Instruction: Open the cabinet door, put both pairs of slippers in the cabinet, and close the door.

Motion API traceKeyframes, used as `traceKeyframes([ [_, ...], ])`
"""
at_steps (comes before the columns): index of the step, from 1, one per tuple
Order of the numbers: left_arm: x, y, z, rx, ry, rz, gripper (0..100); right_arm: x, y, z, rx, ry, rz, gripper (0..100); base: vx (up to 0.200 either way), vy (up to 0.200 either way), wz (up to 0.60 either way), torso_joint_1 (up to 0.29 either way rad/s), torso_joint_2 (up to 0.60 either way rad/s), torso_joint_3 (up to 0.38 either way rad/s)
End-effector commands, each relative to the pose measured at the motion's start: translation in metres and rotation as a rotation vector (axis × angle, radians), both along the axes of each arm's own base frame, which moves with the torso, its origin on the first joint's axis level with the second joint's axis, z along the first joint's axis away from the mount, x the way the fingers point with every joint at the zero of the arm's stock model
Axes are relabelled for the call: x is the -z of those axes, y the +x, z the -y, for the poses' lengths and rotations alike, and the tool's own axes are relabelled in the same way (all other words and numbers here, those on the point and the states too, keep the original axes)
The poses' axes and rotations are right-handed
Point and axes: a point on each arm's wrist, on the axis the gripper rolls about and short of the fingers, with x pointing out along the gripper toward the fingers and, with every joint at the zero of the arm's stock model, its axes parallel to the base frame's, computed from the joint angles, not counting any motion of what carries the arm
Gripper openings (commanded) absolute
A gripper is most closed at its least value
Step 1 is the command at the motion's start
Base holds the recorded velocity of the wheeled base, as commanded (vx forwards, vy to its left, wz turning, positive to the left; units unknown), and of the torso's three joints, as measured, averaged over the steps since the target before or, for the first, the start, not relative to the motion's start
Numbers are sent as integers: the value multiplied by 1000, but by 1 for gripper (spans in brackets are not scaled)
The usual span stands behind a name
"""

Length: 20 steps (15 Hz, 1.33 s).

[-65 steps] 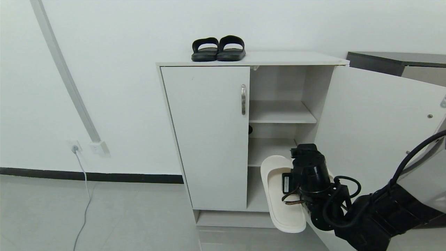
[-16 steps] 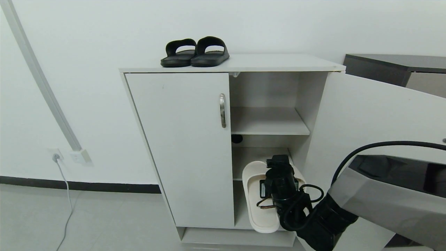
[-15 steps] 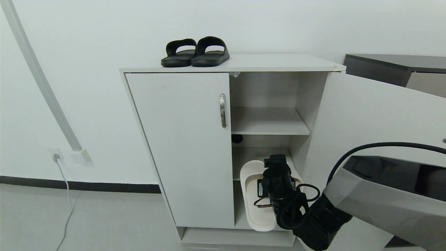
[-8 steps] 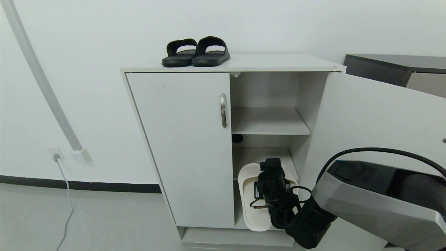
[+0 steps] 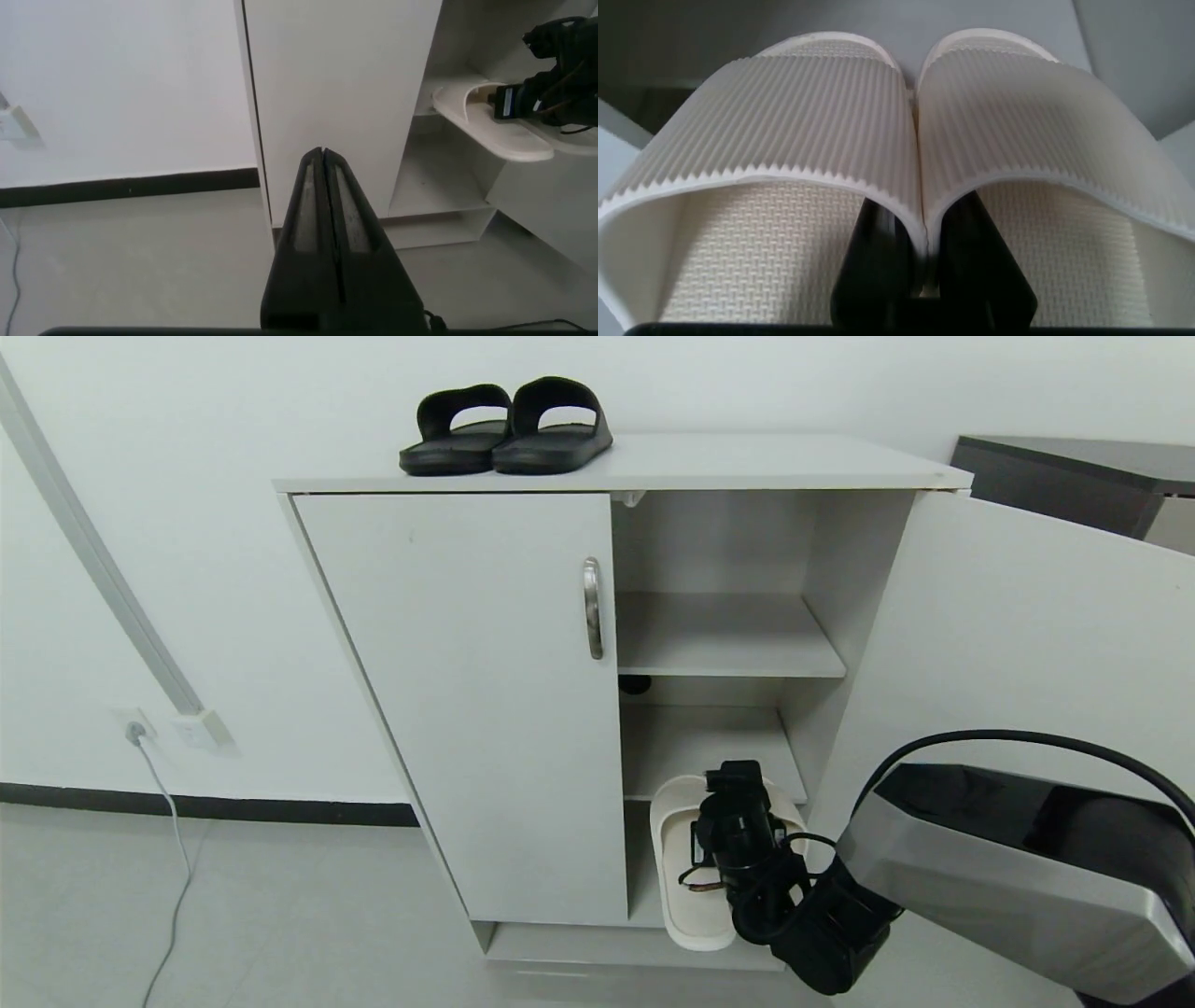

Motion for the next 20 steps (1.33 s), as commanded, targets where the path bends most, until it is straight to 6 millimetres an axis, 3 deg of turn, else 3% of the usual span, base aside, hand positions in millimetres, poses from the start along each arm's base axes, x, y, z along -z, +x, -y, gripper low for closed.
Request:
traceKeyframes([
  [1,0,0,0,0,0,-2,0,1,1,0,2,2,1,0,0,0,0,2,2,-207],
  [7,0,0,0,-1,0,-2,0,5,6,5,11,29,145,0,0,0,0,0,1,-109],
  [17,0,0,0,-1,0,-3,0,17,9,7,15,16,137,0,0,0,0,0,0,0],
  [20,0,0,0,-1,0,-3,0,16,9,7,15,18,139,0,200,0,0,-2,2,1],
])
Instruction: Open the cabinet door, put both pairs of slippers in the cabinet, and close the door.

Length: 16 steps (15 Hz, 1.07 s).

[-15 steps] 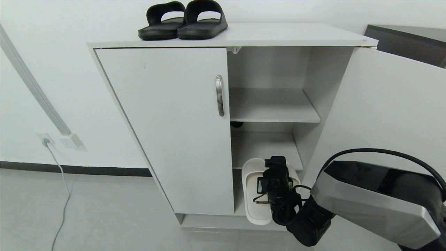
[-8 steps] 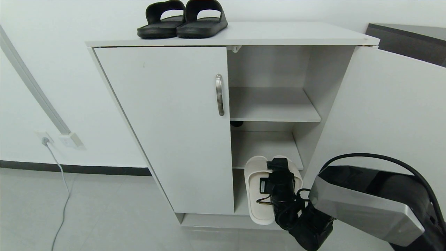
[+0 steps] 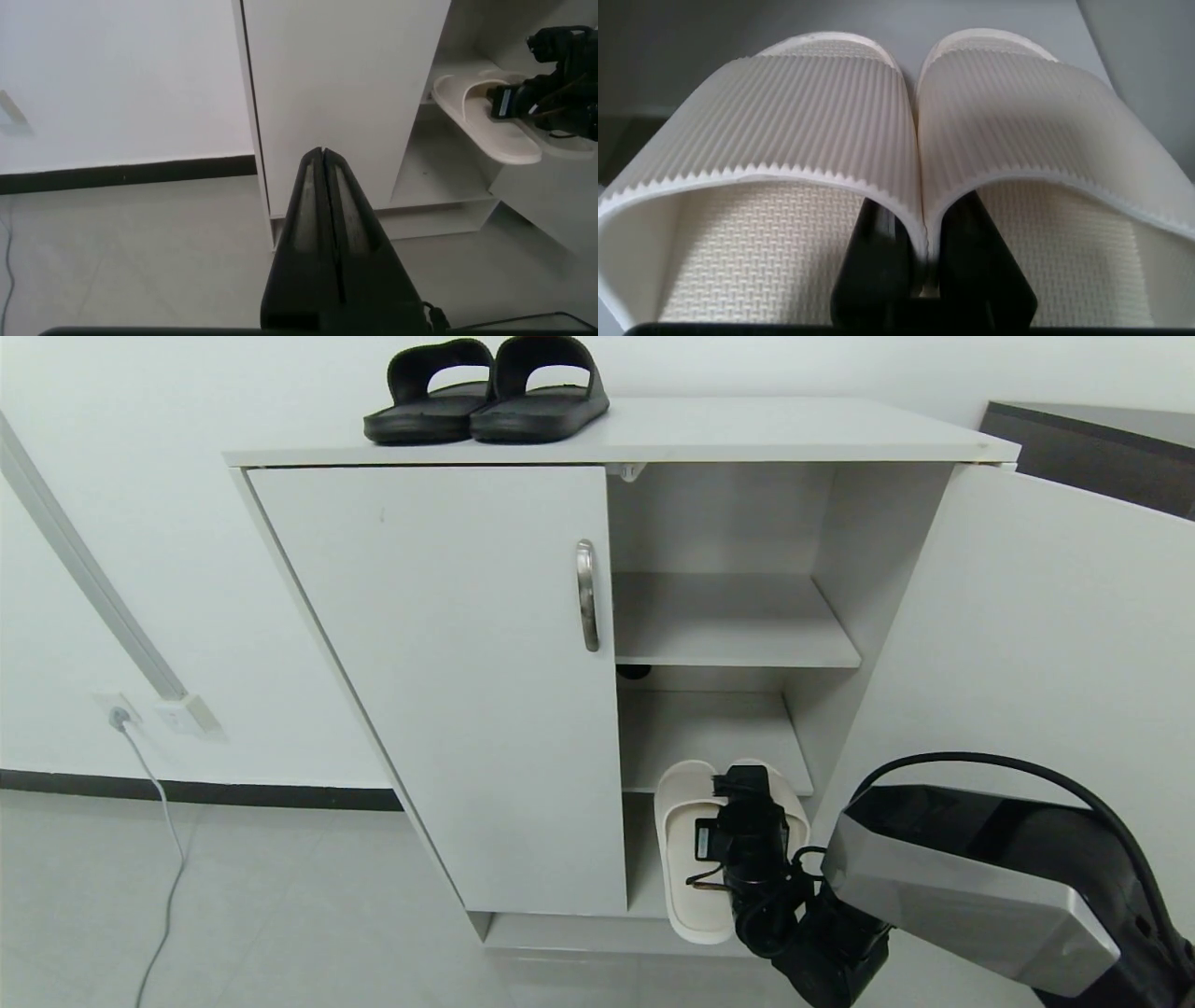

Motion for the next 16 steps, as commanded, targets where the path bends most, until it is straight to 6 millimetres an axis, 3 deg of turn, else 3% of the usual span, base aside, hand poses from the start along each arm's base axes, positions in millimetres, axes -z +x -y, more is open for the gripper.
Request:
traceKeyframes([
  [1,0,0,0,0,0,-2,0,1,0,0,0,0,-1,0,200,0,0,-12,-12,7],
  [7,0,0,0,0,0,0,0,-2,1,0,2,1,4,0,167,0,0,5,3,1],
  [12,0,0,0,0,-2,-2,0,-19,35,-6,25,-3,13,0,0,0,0,0,0,0],
  [16,0,0,0,-2,-3,-2,0,-20,57,-6,26,1,14,0,0,0,0,0,0,0],
])
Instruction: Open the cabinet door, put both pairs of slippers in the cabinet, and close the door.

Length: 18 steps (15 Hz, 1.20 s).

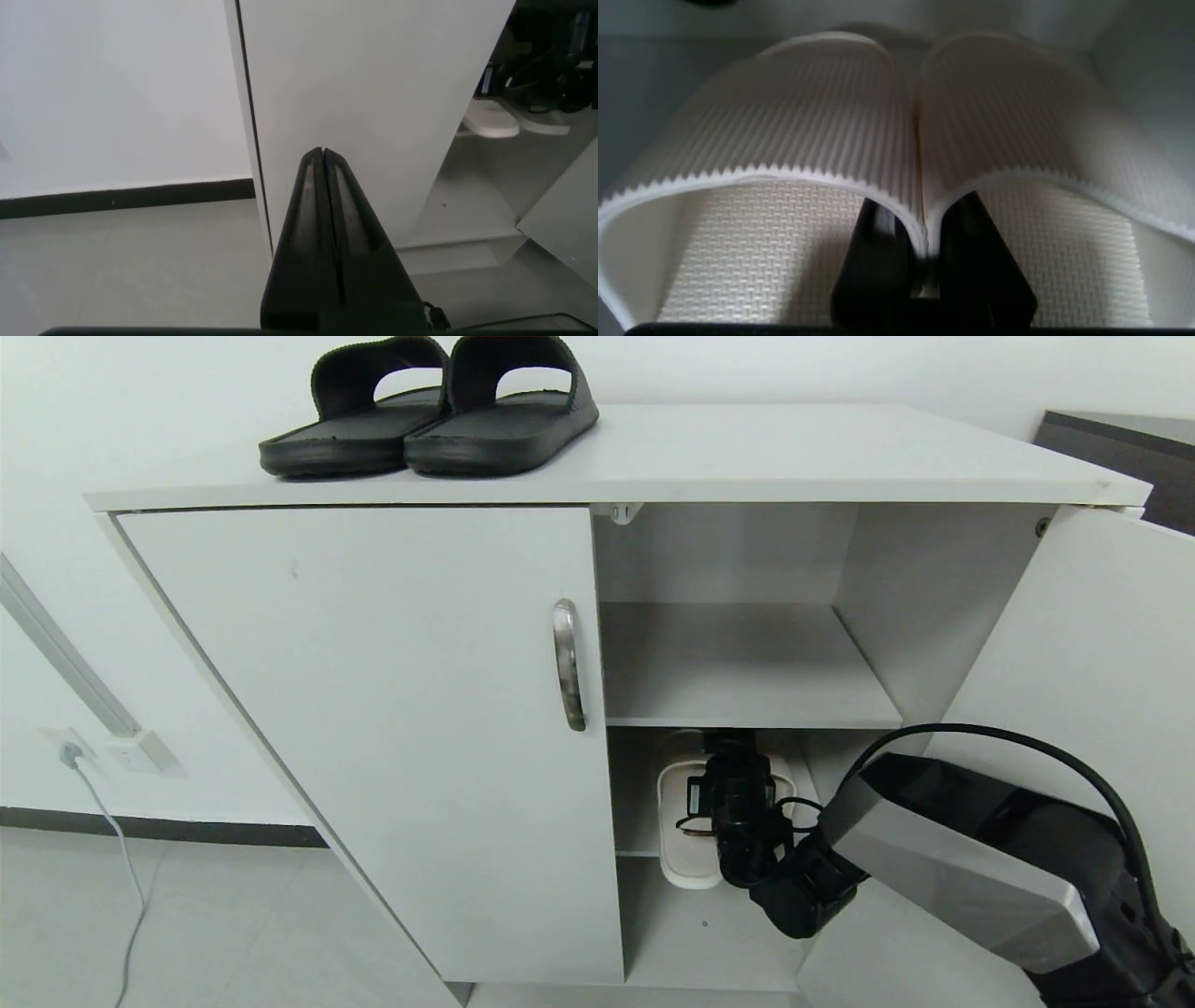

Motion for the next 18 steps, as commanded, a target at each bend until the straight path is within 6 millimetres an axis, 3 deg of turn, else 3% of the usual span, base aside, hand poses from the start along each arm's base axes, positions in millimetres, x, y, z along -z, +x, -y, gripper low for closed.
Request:
traceKeyframes([
  [1,0,0,0,0,0,1,0,4,8,2,-1,2,4,0,0,0,0,0,0,0],
  [5,0,0,0,0,0,0,0,4,21,5,6,-8,25,0,0,0,0,0,0,0],
  [11,0,0,0,2,0,1,0,15,21,5,3,-32,4,0,0,0,0,0,0,0],
  [12,0,0,0,2,0,1,0,15,21,5,3,-32,4,100,0,0,0,0,0,0],
  [16,0,0,0,2,0,0,0,16,15,7,-1,-44,-14,100,0,0,0,0,0,0],
  [18,0,0,0,2,0,-2,0,7,4,10,-8,-41,-13,100,0,0,0,0,0,0],
])
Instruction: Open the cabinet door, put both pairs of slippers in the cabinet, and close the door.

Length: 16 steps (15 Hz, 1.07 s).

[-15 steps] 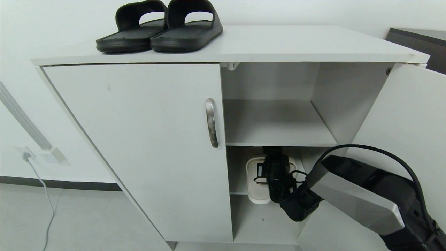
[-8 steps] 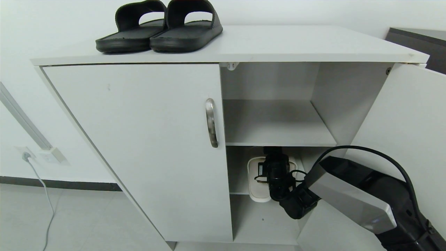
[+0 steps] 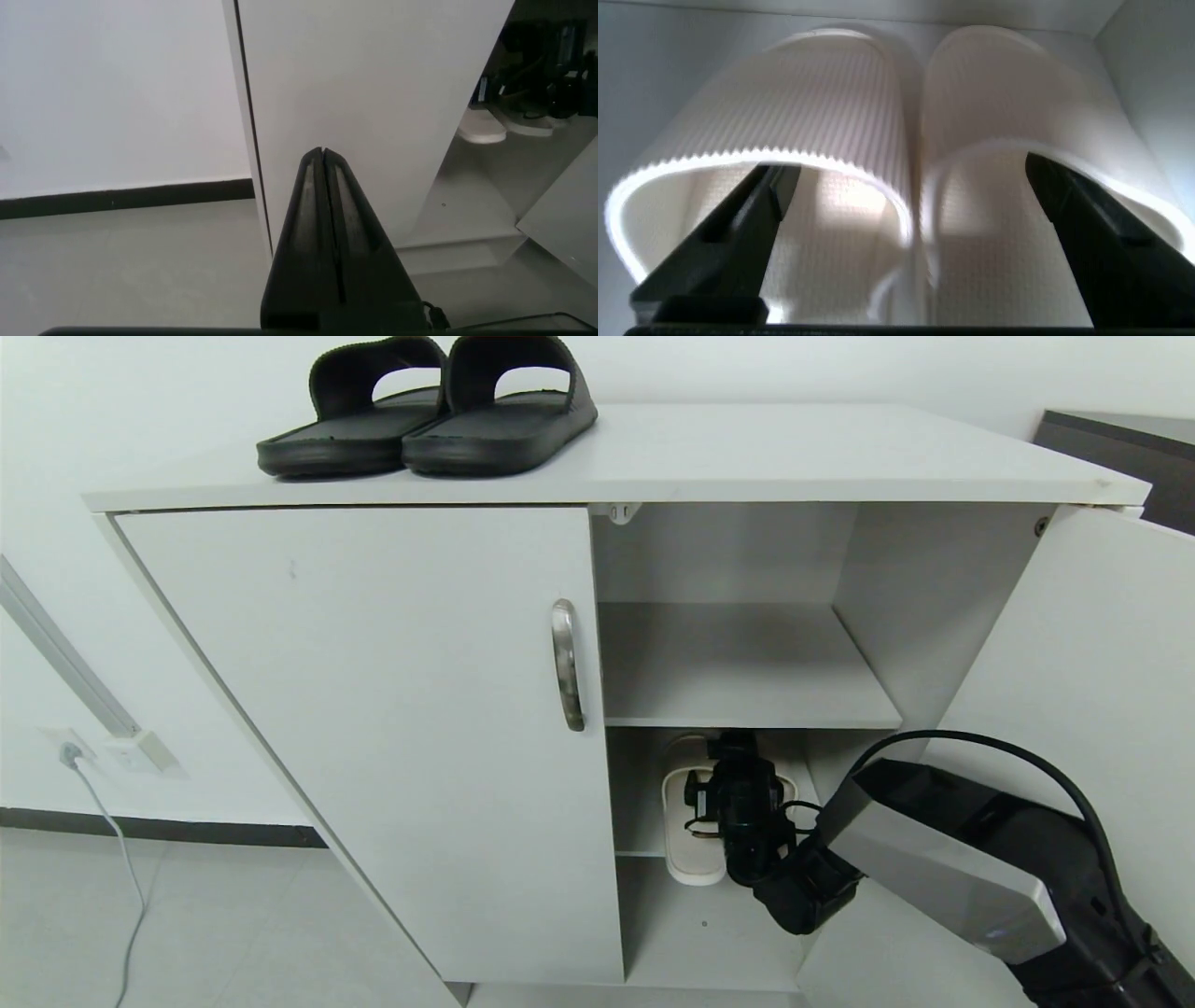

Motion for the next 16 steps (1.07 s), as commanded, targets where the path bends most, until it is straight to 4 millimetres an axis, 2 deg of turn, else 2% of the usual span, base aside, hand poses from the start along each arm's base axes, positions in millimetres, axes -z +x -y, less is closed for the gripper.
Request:
traceKeyframes([
  [1,0,0,0,0,0,0,0,-17,-13,2,-12,10,12,100,0,0,0,0,0,0],
  [4,0,0,0,0,0,0,0,-30,-35,7,-29,9,4,100,0,0,0,0,0,0],
  [9,0,0,0,0,0,0,0,-47,-107,23,-105,-8,-23,100,0,0,0,0,0,0],
  [11,0,0,0,0,0,-2,0,-54,-126,22,-137,16,-26,100,0,0,0,0,0,0],
  [16,0,0,0,-2,-6,-3,0,-53,-127,20,-143,16,-29,100,0,0,0,0,0,0],
])
